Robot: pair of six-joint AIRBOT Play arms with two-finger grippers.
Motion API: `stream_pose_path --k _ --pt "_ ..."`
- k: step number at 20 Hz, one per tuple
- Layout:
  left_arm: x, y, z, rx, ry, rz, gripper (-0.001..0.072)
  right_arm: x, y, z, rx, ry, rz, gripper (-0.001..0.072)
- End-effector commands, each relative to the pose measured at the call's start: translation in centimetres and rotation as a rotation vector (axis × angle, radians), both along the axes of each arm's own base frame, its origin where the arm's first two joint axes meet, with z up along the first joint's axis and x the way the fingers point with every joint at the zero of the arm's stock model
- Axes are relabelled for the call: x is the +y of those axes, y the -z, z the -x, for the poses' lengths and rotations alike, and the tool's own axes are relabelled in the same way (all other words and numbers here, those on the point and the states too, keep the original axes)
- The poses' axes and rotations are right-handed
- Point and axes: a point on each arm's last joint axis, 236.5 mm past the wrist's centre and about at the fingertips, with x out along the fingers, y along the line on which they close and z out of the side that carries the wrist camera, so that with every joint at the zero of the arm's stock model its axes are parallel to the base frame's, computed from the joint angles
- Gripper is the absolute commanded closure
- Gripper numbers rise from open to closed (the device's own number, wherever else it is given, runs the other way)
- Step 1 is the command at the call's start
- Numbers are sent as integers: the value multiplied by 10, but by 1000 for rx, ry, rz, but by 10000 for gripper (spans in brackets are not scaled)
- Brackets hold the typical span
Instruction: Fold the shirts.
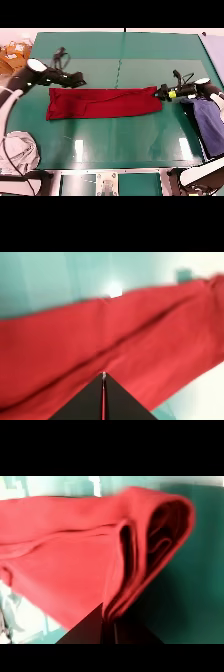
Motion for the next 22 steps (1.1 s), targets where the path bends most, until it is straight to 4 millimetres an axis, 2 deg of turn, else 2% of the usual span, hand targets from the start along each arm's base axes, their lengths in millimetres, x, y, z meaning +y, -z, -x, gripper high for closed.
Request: stream_pose_path --k 1,4,7,9,11,14,16,17,19,21,22 --pt "-61 40 21 67 71 -10 677 10 -75 6 -96 -81 -14 695" --pt "-120 82 41 109 98 4 677 18 -146 27 -185 -106 5 695" --pt "-173 101 50 157 85 85 677 33 -191 57 -214 -128 11 694" --pt "-207 108 58 189 127 122 677 45 -213 69 -268 -152 21 694" --pt "-235 108 77 223 222 138 677 55 -226 77 -310 -171 32 694" --pt "-249 78 81 214 301 175 677 63 -221 81 -296 -191 40 694" --pt "-235 50 82 228 410 175 677 76 -218 82 -280 -200 28 694" --pt "-217 38 79 225 471 138 678 82 -220 83 -287 -206 20 694" --pt "-164 21 60 242 501 -5 678 107 -225 81 -299 -212 -5 694" --pt "-96 1 30 223 459 -196 678 140 -228 79 -325 -230 -18 694" --pt "-63 -15 13 192 408 -267 677 162 -230 76 -349 -229 -27 694"
